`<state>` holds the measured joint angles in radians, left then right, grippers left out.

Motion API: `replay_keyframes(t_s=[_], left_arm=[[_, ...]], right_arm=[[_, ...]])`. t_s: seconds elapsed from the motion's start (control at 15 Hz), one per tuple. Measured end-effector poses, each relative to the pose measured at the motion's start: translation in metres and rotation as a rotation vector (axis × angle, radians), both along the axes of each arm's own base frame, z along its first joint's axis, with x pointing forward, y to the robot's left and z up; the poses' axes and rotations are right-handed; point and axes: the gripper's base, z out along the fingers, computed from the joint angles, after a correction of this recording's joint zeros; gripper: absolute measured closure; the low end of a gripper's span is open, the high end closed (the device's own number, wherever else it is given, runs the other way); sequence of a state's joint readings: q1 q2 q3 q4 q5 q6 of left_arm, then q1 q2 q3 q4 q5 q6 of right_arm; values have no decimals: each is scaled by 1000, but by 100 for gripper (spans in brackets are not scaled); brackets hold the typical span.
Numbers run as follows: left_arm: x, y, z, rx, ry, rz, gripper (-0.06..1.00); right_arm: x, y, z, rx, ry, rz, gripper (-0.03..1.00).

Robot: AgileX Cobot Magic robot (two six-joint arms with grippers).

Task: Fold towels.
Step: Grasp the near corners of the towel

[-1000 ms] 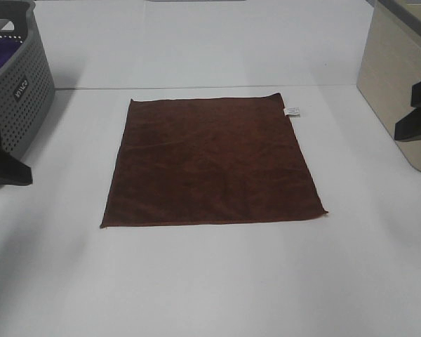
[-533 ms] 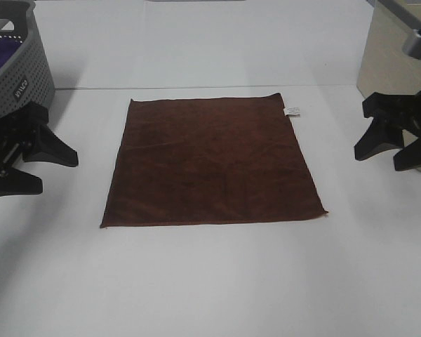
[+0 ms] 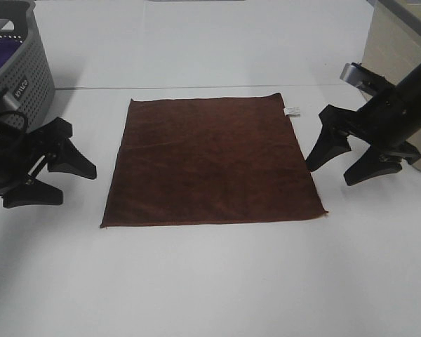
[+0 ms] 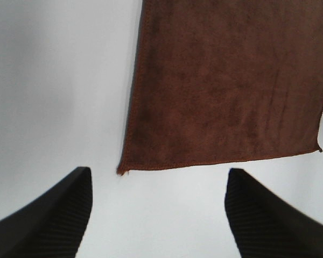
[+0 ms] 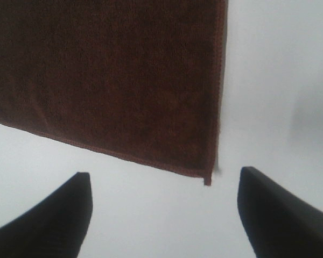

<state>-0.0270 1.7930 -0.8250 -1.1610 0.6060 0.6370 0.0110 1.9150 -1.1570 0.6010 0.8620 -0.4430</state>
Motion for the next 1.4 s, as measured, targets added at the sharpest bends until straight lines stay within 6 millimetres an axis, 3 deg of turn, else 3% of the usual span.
replay_keyframes(t_s=[0.33, 0.8, 1.0, 1.13, 1.2, 1.4], left_arm=[[20, -27, -21, 20, 1, -73, 28], [47, -39, -55, -70, 91, -108, 28], [46, -57, -60, -114, 117, -127, 29], [43, -68, -62, -115, 123, -156, 34], [43, -68, -64, -111, 129, -157, 45], [40, -65, -70, -60, 158, -166, 91]], right_arm=[[9, 7, -33, 89, 104, 4, 25], [16, 13, -58, 168, 113, -27, 25], [17, 21, -61, 173, 109, -9, 28], [18, 29, -64, 168, 100, -6, 42], [19, 29, -67, 163, 101, -8, 54], [18, 28, -70, 139, 118, -22, 97]])
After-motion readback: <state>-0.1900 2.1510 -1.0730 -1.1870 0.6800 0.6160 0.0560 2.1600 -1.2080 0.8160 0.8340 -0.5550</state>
